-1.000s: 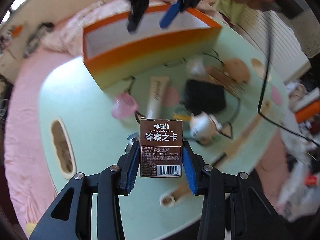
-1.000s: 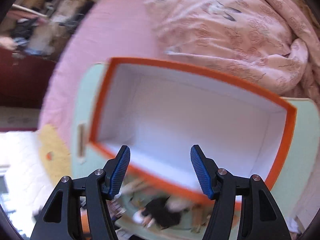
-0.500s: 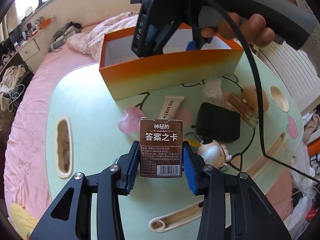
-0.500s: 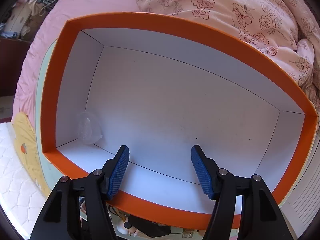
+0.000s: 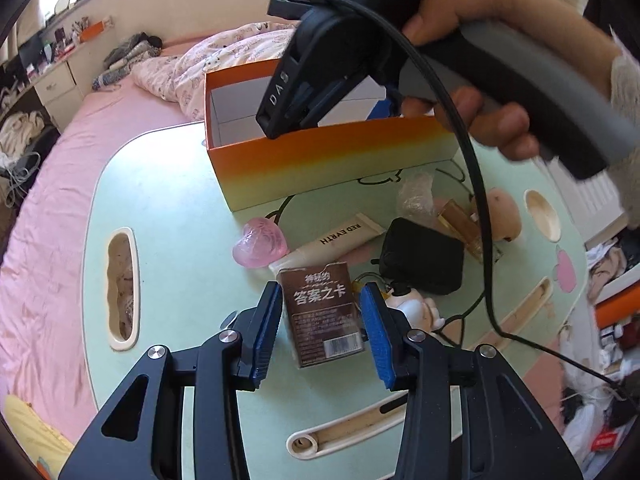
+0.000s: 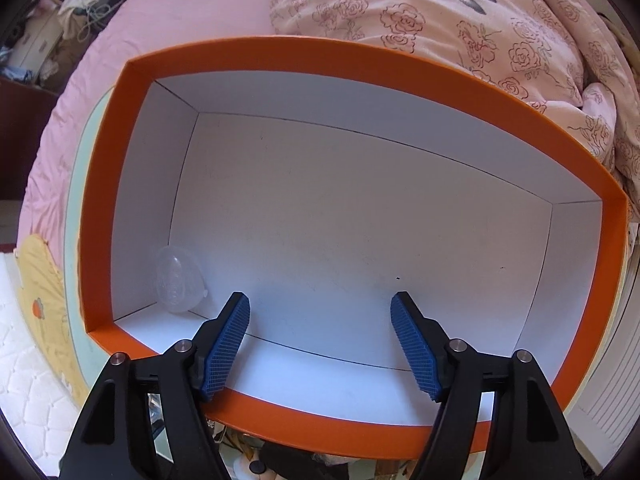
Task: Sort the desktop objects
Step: 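Set the card box on the table with the left tool while the right tool reaches into the orange box, then grasp the clear plastic bag inside the orange box with the right tool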
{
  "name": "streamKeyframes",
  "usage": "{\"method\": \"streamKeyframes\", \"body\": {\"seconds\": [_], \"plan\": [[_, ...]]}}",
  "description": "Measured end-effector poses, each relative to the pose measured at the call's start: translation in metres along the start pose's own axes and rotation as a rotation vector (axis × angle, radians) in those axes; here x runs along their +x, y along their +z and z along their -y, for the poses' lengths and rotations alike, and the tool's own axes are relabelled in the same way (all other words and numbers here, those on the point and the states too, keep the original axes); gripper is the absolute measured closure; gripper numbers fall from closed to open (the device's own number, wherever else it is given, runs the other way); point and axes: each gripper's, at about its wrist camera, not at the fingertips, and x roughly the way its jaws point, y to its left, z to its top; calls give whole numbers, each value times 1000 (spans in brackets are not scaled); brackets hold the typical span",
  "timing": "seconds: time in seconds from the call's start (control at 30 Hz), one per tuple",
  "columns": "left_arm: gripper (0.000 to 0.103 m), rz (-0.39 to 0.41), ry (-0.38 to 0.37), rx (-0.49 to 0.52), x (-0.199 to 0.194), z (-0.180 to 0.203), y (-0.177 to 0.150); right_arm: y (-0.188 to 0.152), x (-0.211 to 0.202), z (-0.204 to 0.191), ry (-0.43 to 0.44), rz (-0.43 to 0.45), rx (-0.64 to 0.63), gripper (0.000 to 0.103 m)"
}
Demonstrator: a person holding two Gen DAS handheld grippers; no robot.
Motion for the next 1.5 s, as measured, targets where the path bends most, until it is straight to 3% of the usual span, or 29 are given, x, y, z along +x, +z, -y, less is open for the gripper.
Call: {"method": "streamKeyframes", "body": {"seconds": [0.37,0.63,0.83,1.1,1.23,1.37,1.5], "plan": [[61,30,-14,-88,-12,-19,6,11,-22,7,3,20,-1,30],[60,33,-22,-82,-13,-17,12,22,-39,12,10,30,5,30],[60,37,-46,-115,-18,-27,13,35,-62,5,89,55,9,33],[60,85,-14,-178,-36,-55,13,-1,-16,-28,197,19,-20,33],[60,69,-41,-199,-33,-63,11,-9,-1,-39,260,-27,-52,34],[60,49,-60,-202,-28,-65,9,-3,27,-51,213,-40,-108,34],[60,46,-60,-199,-29,-63,9,-2,34,-60,14,5,-151,31]]}}
